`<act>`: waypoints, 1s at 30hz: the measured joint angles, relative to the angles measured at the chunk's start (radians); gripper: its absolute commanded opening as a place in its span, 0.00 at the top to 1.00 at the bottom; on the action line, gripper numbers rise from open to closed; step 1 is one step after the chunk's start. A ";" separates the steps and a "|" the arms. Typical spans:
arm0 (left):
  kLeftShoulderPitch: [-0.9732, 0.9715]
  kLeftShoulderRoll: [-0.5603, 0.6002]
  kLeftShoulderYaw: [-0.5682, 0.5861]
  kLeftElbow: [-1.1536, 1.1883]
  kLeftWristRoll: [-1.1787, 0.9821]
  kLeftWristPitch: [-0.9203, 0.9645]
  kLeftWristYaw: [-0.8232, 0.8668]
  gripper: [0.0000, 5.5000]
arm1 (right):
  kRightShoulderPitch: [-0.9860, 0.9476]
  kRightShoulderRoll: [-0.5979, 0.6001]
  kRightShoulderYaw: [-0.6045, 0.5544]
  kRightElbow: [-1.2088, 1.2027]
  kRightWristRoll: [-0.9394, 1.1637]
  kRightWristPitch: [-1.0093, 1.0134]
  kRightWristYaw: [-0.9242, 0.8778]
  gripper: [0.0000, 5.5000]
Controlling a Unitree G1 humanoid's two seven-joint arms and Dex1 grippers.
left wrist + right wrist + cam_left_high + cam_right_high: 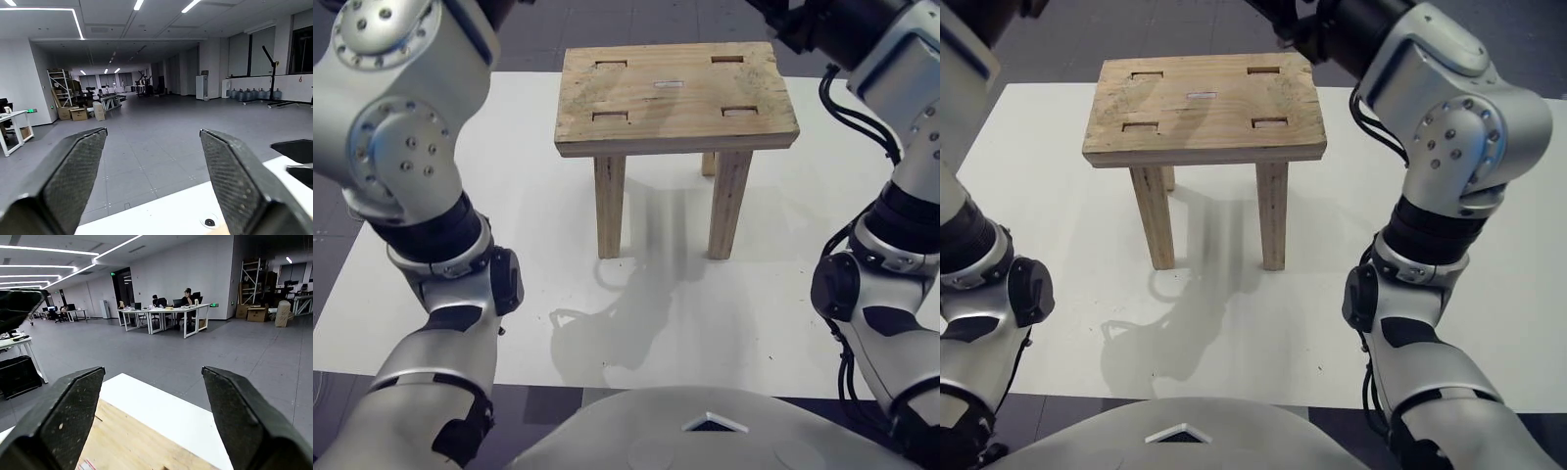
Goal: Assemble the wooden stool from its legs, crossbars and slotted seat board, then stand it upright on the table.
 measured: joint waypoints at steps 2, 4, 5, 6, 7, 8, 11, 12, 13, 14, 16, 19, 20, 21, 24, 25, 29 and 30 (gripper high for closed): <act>-0.080 0.003 -0.011 0.076 0.037 -0.046 -0.012 0.36 | -0.079 0.022 -0.002 0.028 -0.007 -0.060 -0.033 0.33; -0.132 0.010 -0.009 0.106 0.060 -0.079 -0.021 0.36 | -0.139 0.031 -0.009 0.044 -0.006 -0.099 -0.052 0.33; -0.144 0.010 -0.008 0.110 0.068 -0.083 -0.021 0.36 | -0.151 0.032 -0.008 0.048 -0.006 -0.112 -0.058 0.33; -0.151 0.010 -0.007 0.111 0.068 -0.083 -0.021 0.36 | -0.155 0.033 -0.005 0.051 -0.007 -0.121 -0.063 0.33; -0.148 0.008 -0.008 0.109 0.068 -0.080 -0.021 0.36 | -0.147 0.032 0.006 0.051 -0.009 -0.126 -0.063 0.33; -0.137 0.003 -0.008 0.101 0.067 -0.072 -0.021 0.36 | -0.120 0.032 0.022 0.051 -0.009 -0.126 -0.063 0.33; 0.018 -0.080 -0.009 0.033 0.033 0.032 0.000 0.36 | 0.046 0.017 0.087 0.054 -0.021 -0.068 -0.054 0.33; 0.113 -0.127 -0.027 0.015 0.022 0.063 0.005 0.36 | 0.124 0.012 0.118 0.066 -0.030 -0.050 -0.047 0.33; 0.242 -0.186 -0.058 -0.001 0.016 0.074 0.015 0.36 | 0.164 0.001 0.142 0.061 -0.035 -0.078 -0.031 0.33; 0.285 -0.199 -0.074 -0.044 0.017 0.069 0.020 0.36 | 0.180 -0.018 0.162 0.061 -0.043 -0.098 -0.017 0.33; 0.343 -0.204 -0.103 -0.121 0.027 0.064 0.021 0.36 | 0.214 -0.030 0.182 0.052 -0.048 -0.128 0.008 0.33; 0.363 -0.206 -0.104 -0.148 0.040 0.049 0.021 0.36 | 0.221 -0.039 0.187 0.044 -0.046 -0.135 0.022 0.33; 0.359 -0.200 -0.102 -0.125 0.050 0.039 0.019 0.36 | 0.223 -0.039 0.183 0.046 -0.041 -0.134 0.022 0.33; 0.350 -0.187 -0.098 -0.093 0.063 0.027 0.010 0.36 | 0.224 -0.039 0.174 0.044 -0.033 -0.127 0.017 0.33; 0.313 -0.140 -0.088 0.024 0.118 -0.079 -0.019 0.36 | 0.241 -0.027 0.139 0.000 -0.024 -0.096 -0.028 0.33; 0.303 -0.128 -0.083 0.056 0.141 -0.113 -0.023 0.36 | 0.257 -0.013 0.121 -0.028 -0.024 -0.095 -0.063 0.33; 0.304 -0.136 -0.046 -0.021 0.139 -0.124 -0.025 0.36 | 0.294 0.025 0.061 -0.111 -0.042 -0.128 -0.177 0.33; 0.306 -0.137 -0.035 -0.070 0.131 -0.124 -0.024 0.36 | 0.295 0.031 0.047 -0.125 -0.045 -0.124 -0.202 0.33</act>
